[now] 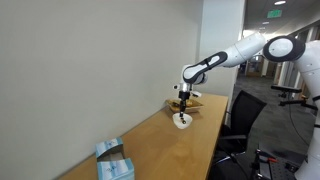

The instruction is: Move the bowl backward

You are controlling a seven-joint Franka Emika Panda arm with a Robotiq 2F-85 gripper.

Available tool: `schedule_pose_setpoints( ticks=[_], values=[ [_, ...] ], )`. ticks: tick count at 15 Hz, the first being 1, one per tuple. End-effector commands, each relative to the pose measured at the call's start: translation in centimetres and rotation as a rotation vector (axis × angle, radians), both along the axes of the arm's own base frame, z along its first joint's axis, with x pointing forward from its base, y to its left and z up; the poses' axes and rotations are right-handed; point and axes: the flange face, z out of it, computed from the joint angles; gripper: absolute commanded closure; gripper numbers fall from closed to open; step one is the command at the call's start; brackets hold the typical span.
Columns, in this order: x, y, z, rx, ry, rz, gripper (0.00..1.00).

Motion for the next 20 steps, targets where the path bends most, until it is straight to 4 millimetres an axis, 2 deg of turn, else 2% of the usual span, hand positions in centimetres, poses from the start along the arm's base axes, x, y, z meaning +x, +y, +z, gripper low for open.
schedule_pose_setpoints(
  ticks=[1, 10, 16, 20],
  values=[
    [2.0, 0.1, -0.7, 0.0, -0.014, -0.007, 0.99],
    [6.1, -1.0, -2.8, -0.001, -0.038, -0.013, 0.99],
    [7.3, -1.6, -5.2, -0.018, -0.001, -0.014, 0.99],
    [7.7, -1.8, -5.8, -0.01, 0.022, -0.024, 0.99]
  ],
)
